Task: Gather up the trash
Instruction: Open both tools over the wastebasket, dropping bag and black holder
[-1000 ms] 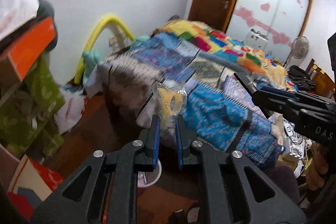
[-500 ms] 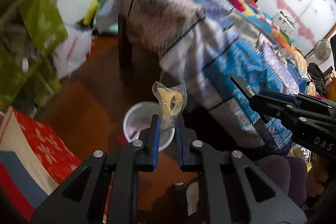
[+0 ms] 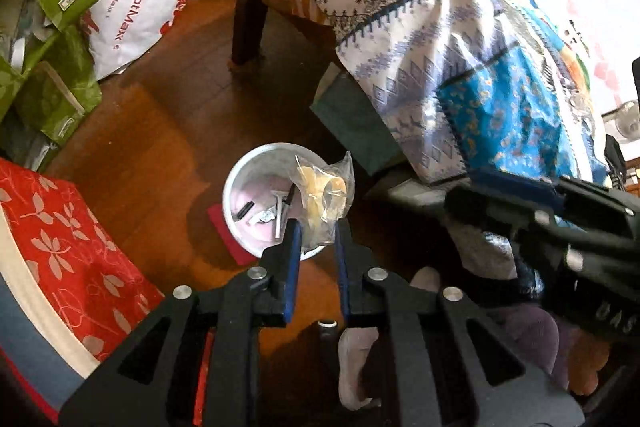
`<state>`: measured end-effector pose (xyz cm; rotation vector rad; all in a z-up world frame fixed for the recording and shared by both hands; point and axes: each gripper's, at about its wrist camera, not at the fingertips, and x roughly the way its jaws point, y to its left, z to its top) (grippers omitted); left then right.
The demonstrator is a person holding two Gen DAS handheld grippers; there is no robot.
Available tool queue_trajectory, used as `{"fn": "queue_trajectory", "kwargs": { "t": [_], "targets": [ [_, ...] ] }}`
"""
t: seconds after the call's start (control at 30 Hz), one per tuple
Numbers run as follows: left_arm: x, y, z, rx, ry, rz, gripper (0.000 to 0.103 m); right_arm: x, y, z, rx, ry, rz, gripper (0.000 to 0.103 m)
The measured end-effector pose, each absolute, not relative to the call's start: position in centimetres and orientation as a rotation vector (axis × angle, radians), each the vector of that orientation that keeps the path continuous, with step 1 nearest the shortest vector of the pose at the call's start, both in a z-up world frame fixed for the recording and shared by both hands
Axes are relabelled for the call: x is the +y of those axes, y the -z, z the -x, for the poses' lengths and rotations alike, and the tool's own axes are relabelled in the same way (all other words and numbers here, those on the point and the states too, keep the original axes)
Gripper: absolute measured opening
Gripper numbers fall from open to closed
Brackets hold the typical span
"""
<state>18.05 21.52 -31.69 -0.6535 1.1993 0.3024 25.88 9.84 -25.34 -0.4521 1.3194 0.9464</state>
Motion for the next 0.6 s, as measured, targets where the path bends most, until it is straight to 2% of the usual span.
{"fn": "queue_trajectory", "kwargs": {
  "t": [0.1, 0.17, 0.4, 0.6],
  "targets": [
    [21.9, 31.6, -18.3, 1.2, -0.317, 0.657, 0.029, 9.6, 25.3, -26.2, 1.312, -0.934, 0.449, 0.036],
    [21.8, 31.3, -18.2, 1.195, -0.308, 0.648, 0.032, 9.3, 25.1, -26.3, 1.302, -0.927, 0.458, 0.036],
    [20.6, 29.4, -17.2, 1.174, -0.323, 0.584, 0.032, 7.3, 23.4, -26.3, 1.27, -0.923, 0.431, 0.036],
    [19.2, 25.7, -15.9, 1.102, -0.33, 0.547, 0.032, 5.2, 20.0, -25.4, 1.183, -0.92, 0.415, 0.036]
  ]
}}
